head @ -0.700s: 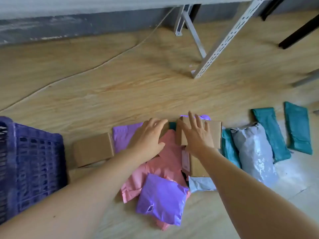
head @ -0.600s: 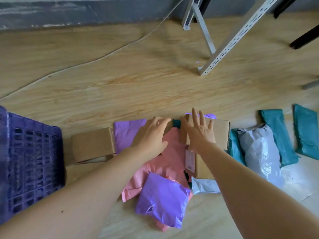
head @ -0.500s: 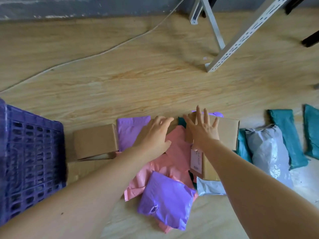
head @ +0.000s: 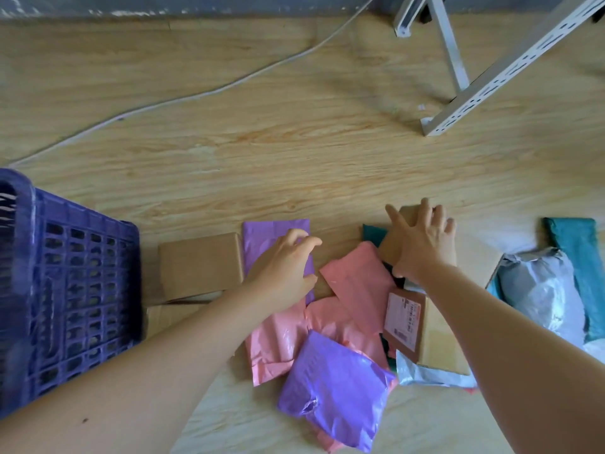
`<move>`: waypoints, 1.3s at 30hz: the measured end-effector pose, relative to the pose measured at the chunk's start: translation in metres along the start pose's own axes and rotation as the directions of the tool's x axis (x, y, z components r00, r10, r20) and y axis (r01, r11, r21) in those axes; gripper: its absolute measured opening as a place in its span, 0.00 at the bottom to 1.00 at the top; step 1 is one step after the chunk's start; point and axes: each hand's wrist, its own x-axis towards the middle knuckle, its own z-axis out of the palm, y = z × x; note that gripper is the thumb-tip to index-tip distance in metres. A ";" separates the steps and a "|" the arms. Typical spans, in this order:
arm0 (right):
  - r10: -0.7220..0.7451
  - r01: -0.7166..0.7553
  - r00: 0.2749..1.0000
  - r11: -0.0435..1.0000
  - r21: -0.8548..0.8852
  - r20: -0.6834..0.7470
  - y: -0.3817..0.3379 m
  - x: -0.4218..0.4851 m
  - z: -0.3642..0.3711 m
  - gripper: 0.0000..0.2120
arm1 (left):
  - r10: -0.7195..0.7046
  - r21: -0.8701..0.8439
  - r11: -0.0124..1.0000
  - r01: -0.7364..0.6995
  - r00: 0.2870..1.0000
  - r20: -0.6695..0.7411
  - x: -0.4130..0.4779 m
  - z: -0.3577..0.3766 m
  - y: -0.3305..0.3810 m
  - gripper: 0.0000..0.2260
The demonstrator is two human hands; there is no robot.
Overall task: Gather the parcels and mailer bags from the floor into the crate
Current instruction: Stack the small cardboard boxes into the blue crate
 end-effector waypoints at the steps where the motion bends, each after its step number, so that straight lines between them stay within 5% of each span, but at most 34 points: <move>1: 0.011 -0.009 0.999 0.999 0.046 -0.044 -0.002 0.000 -0.010 0.50 | -0.017 -0.030 0.999 0.017 1.000 -0.014 -0.001 0.000 -0.002 0.25; 5: 0.038 0.031 0.967 0.964 0.266 -0.250 -0.017 -0.007 -0.058 0.51 | -0.165 -0.273 0.953 0.134 0.982 -0.095 -0.009 -0.010 0.001 0.22; 8: 0.111 0.035 0.948 0.895 0.444 -0.298 -0.034 -0.020 -0.090 0.51 | -0.399 -0.572 0.773 0.275 0.912 -0.099 -0.012 -0.027 0.001 0.20; 12: 0.174 0.050 0.940 0.780 0.624 -0.292 -0.055 -0.039 -0.122 0.49 | -0.556 -0.737 0.556 0.384 0.831 0.014 -0.021 -0.052 -0.006 0.24; 17: 0.186 0.019 0.977 0.424 0.905 -0.107 -0.082 -0.067 -0.154 0.46 | -0.684 -0.837 0.300 0.457 0.715 0.146 -0.045 -0.097 -0.005 0.17; 21: 0.128 -0.041 0.991 0.087 0.995 0.030 -0.110 -0.101 -0.174 0.44 | -0.747 -0.849 -0.022 0.528 0.556 0.365 -0.091 -0.137 -0.017 0.28; 25: 0.065 -0.103 0.991 -0.145 0.984 0.114 -0.145 -0.122 -0.196 0.49 | -0.641 -0.827 -0.226 0.514 0.561 0.524 -0.129 -0.179 -0.039 0.29; 30: -0.095 -0.110 0.990 -0.112 0.988 0.100 -0.167 -0.156 -0.247 0.52 | -0.486 -0.819 -0.404 0.407 0.663 0.569 -0.171 -0.234 -0.060 0.24; 34: -0.240 -0.126 0.964 -0.055 0.990 0.110 -0.189 -0.176 -0.293 0.57 | -0.494 -0.832 -0.379 0.405 0.672 0.552 -0.206 -0.285 -0.091 0.28; 39: -0.367 -0.080 0.927 0.021 0.997 0.082 -0.255 -0.189 -0.315 0.60 | -0.590 -0.895 -0.336 0.292 0.676 0.442 -0.244 -0.336 -0.132 0.19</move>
